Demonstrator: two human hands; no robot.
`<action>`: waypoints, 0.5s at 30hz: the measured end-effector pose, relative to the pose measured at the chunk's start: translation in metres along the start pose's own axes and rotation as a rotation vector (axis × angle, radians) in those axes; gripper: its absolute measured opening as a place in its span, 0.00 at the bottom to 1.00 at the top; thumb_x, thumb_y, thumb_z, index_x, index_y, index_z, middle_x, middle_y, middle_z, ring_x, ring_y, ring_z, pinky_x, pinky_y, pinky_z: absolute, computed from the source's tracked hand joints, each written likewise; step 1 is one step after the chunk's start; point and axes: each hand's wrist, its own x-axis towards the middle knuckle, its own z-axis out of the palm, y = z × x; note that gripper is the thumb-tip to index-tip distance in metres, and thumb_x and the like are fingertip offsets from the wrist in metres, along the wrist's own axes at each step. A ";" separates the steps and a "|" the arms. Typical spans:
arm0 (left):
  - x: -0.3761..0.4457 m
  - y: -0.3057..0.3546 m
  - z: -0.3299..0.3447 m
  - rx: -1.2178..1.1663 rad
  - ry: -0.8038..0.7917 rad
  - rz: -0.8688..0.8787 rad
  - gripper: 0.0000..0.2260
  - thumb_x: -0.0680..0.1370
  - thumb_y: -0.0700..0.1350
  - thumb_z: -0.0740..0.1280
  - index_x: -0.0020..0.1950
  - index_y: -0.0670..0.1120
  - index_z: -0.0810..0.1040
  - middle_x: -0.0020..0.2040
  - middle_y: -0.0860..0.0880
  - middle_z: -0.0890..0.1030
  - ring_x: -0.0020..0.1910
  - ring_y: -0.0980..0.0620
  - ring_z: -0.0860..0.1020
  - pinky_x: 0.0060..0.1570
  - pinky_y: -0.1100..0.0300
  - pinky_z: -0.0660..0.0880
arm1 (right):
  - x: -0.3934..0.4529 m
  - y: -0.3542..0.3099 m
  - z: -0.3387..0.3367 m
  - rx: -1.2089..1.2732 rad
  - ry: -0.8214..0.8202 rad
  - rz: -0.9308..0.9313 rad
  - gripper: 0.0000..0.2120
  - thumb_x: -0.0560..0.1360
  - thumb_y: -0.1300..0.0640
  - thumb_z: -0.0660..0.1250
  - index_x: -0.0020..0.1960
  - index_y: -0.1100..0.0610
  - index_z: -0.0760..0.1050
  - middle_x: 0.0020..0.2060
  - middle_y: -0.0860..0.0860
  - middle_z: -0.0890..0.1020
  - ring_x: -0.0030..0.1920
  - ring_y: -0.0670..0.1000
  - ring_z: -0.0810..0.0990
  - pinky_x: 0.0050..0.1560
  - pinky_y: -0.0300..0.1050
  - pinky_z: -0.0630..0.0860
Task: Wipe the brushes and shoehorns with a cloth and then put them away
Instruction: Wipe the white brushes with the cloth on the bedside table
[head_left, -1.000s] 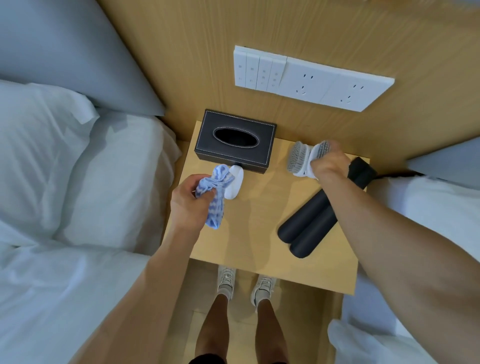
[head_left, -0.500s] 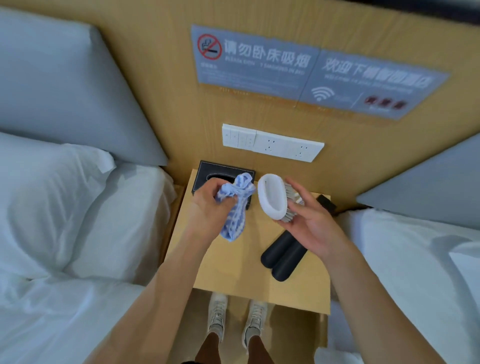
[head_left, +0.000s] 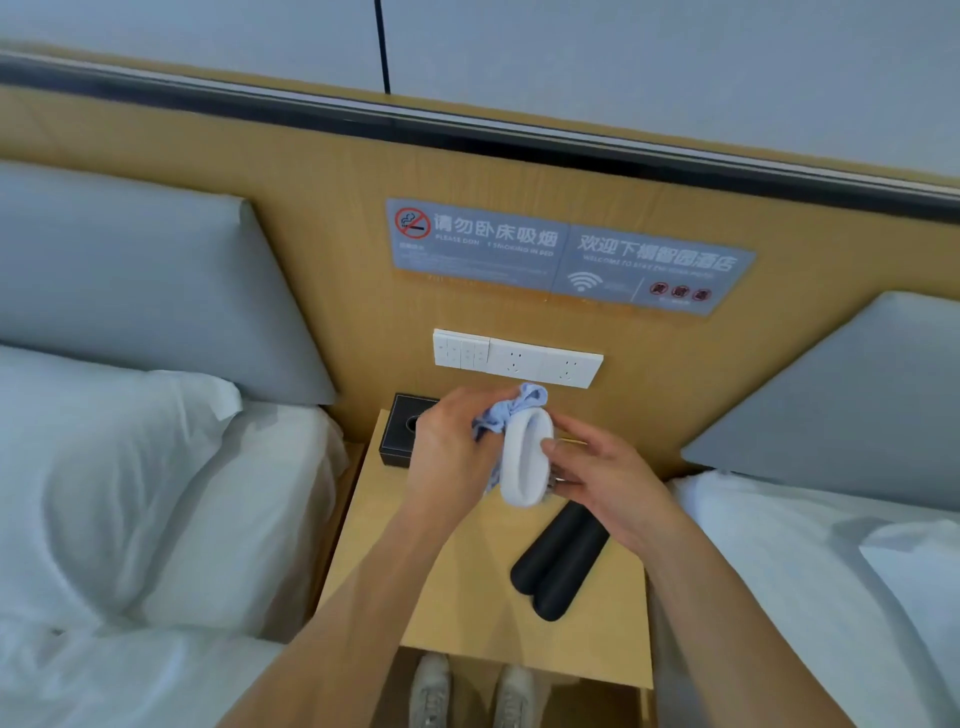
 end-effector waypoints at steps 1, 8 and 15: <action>0.001 0.003 -0.001 0.025 -0.001 0.072 0.10 0.76 0.37 0.70 0.56 0.46 0.84 0.46 0.50 0.83 0.43 0.58 0.78 0.43 0.73 0.72 | -0.001 -0.002 -0.001 -0.026 0.007 -0.001 0.16 0.80 0.60 0.67 0.67 0.49 0.77 0.56 0.53 0.85 0.55 0.54 0.85 0.50 0.47 0.82; 0.013 0.016 -0.014 0.030 -0.306 0.208 0.19 0.77 0.36 0.63 0.66 0.47 0.79 0.60 0.52 0.78 0.58 0.59 0.76 0.55 0.72 0.70 | -0.006 -0.017 -0.004 -0.048 0.014 -0.050 0.15 0.80 0.64 0.66 0.65 0.53 0.78 0.53 0.59 0.86 0.52 0.61 0.85 0.48 0.54 0.83; 0.018 0.026 -0.025 0.069 -0.376 0.186 0.15 0.82 0.41 0.60 0.67 0.48 0.77 0.64 0.54 0.74 0.60 0.57 0.74 0.57 0.69 0.71 | -0.009 -0.038 -0.008 -0.009 0.034 -0.093 0.14 0.80 0.64 0.65 0.64 0.54 0.78 0.50 0.60 0.87 0.50 0.62 0.86 0.45 0.55 0.84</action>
